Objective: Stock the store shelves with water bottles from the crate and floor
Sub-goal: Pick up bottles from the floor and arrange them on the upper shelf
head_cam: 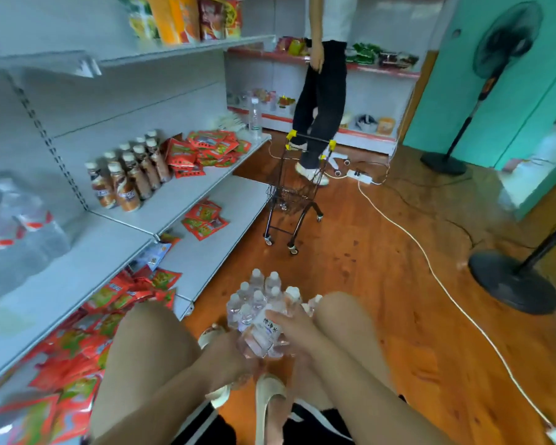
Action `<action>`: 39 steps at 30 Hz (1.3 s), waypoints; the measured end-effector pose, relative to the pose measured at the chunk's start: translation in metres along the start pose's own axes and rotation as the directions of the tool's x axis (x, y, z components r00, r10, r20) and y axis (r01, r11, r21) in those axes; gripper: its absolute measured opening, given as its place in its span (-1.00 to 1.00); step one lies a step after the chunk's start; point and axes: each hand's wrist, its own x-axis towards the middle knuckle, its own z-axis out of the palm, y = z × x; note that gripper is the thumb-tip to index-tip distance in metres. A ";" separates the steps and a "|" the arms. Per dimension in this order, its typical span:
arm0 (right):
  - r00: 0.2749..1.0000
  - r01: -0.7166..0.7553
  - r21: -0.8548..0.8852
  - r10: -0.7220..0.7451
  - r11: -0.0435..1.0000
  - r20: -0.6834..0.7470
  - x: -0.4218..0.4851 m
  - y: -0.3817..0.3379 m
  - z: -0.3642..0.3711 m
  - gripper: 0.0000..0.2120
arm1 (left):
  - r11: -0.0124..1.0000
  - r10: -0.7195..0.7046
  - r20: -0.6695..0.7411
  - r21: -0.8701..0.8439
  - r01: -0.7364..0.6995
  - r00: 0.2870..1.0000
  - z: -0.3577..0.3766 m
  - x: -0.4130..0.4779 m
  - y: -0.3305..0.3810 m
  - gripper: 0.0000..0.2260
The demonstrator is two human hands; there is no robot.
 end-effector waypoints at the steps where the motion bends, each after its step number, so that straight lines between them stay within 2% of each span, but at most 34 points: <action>1: 0.999 0.036 -0.031 -0.035 0.999 0.030 0.001 -0.003 0.010 -0.26 | 0.999 -0.003 -0.021 -0.049 0.002 1.000 0.000 -0.006 -0.001 -0.81; 5: 0.981 0.173 -0.120 -0.160 0.977 0.114 -0.002 -0.017 0.054 -0.35 | 0.983 -0.092 -0.135 -0.171 0.068 0.987 -0.015 -0.036 -0.008 -0.92; 8: 0.950 0.251 -0.143 -0.215 0.957 0.228 -0.006 -0.021 0.089 -0.28 | 0.962 -0.212 -0.230 -0.218 0.162 0.950 -0.026 -0.057 -0.024 -0.88; 12: 0.916 0.279 -0.134 -0.221 0.951 0.334 -0.016 -0.019 0.131 -0.46 | 0.929 -0.337 -0.290 -0.258 0.266 0.896 -0.034 -0.086 -0.032 -0.74; 14: 0.908 0.300 -0.161 -0.229 0.940 0.351 -0.016 -0.016 0.152 -0.36 | 0.916 -0.375 -0.334 -0.277 0.291 0.865 -0.037 -0.099 -0.035 -0.67; 17: 0.888 0.342 -0.257 -0.222 0.904 0.403 -0.014 -0.009 0.187 -0.07 | 0.880 -0.445 -0.390 -0.359 0.312 0.806 -0.041 -0.116 -0.050 -0.72; 19: 0.867 0.362 -0.309 -0.195 0.880 0.458 -0.024 -0.008 0.207 -0.09 | 0.856 -0.491 -0.412 -0.393 0.337 0.767 -0.043 -0.132 -0.062 -0.78; 21: 0.835 0.381 -0.326 -0.171 0.865 0.522 -0.038 -0.007 0.225 -0.33 | 0.813 -0.555 -0.431 -0.462 0.354 0.712 -0.041 -0.150 -0.075 -0.75; 22: 0.815 0.394 -0.322 -0.166 0.861 0.555 -0.044 -0.006 0.235 -0.37 | 0.797 -0.579 -0.443 -0.484 0.362 0.684 -0.041 -0.159 -0.081 -0.70; 26: 0.751 0.430 -0.346 -0.118 0.834 0.650 -0.061 0.016 0.274 -0.09 | 0.719 -0.685 -0.447 -0.546 0.430 0.576 -0.036 -0.195 -0.100 -0.65; 30: 0.682 0.475 -0.362 -0.075 0.802 0.728 -0.087 0.027 0.304 -0.19 | 0.631 -0.766 -0.451 -0.662 0.405 0.458 -0.027 -0.228 -0.109 -0.76; 34: 0.613 0.533 -0.368 -0.048 0.762 0.789 -0.102 0.036 0.321 -0.54 | 0.608 -0.790 -0.469 -0.678 0.413 0.394 -0.018 -0.250 -0.116 -0.69; 36: 0.591 0.552 -0.352 -0.056 0.756 0.805 -0.101 0.041 0.332 -0.48 | 0.600 -0.798 -0.485 -0.699 0.389 0.358 -0.017 -0.253 -0.121 -0.72; 39: 0.545 0.519 -0.298 -0.043 0.801 0.837 -0.095 0.047 0.350 -0.31 | 0.603 -0.793 -0.533 -0.754 0.259 0.295 -0.023 -0.254 -0.127 -0.74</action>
